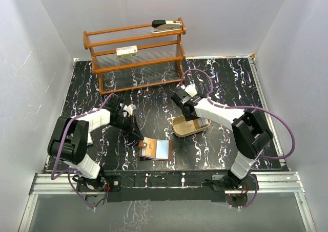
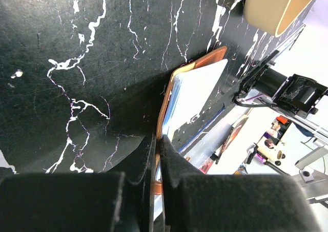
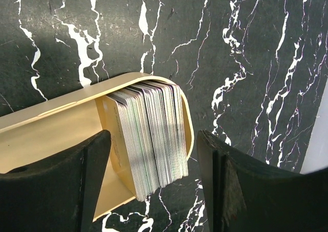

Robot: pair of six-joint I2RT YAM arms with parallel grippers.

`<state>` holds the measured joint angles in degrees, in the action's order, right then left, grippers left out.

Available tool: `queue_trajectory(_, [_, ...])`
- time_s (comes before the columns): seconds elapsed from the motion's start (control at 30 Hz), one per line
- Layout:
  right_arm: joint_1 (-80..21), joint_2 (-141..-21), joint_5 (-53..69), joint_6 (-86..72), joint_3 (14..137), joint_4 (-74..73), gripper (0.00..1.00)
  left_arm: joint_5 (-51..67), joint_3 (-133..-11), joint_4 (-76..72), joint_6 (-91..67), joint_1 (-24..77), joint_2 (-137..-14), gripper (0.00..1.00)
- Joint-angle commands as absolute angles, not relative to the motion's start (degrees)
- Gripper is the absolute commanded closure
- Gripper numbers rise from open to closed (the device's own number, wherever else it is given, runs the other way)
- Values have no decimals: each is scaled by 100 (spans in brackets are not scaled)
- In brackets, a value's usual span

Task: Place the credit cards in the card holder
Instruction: Pick up the credit card from the storage box.

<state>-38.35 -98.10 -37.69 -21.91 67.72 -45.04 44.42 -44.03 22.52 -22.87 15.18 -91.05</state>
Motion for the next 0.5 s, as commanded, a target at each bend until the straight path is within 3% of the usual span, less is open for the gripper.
queue_trajectory(0.0, [-3796, -9804, -3929, -2118, 6801, -4280, 34, 4654, -4444, 2373, -2215, 1543, -8881, 100])
queue_trajectory(0.27, [-3797, -9924, -4105, -2124, 6939, -4469, 42, 4634, -4438, 2382, -2216, 1544, -8864, 100])
queue_trajectory(0.47, [-3790, -9911, -4134, -2167, 6938, -4564, 54, 4632, -4432, 2391, -2221, 1539, -8820, 100])
